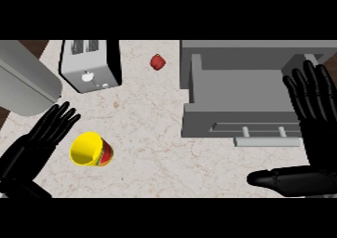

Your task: Pick up the cup, place it into the drawer and close the drawer

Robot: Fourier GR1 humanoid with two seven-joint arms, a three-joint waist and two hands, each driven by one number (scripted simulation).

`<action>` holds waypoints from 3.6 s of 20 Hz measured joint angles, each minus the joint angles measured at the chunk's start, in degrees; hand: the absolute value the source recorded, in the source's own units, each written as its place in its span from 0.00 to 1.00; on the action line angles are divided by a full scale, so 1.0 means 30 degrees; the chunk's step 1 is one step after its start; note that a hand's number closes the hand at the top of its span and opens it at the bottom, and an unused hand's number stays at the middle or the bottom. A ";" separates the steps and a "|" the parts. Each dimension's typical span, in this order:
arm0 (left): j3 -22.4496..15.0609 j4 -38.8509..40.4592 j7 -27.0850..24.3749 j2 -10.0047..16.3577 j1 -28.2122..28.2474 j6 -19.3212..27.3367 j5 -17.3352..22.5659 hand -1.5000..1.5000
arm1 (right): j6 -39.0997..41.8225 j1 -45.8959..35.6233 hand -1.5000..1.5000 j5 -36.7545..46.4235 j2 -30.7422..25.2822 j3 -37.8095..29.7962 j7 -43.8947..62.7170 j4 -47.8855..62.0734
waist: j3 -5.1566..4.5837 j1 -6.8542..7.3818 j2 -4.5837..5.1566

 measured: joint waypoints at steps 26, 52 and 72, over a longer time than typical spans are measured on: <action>0.0342 1.3746 -0.9865 0.0918 -0.3817 0.1125 -0.7207 0.00 | 0.0656 0.0463 0.00 -0.0657 -0.0076 -0.0207 0.0720 -0.1081 | -0.0007 -0.0082 0.0015; -0.0975 2.2108 -1.4217 0.1474 -0.7526 0.2667 -0.8341 0.00 | 0.0705 -0.0279 0.00 -0.0649 0.0005 -0.0253 0.0668 -0.0478 | -0.0024 -0.0195 0.0068; -0.2030 2.2662 -1.3917 0.0517 -0.7824 0.0350 -0.6706 1.00 | 0.0791 0.0073 0.00 -0.0785 -0.0066 -0.0243 0.1000 -0.0885 | -0.0038 -0.0232 0.0077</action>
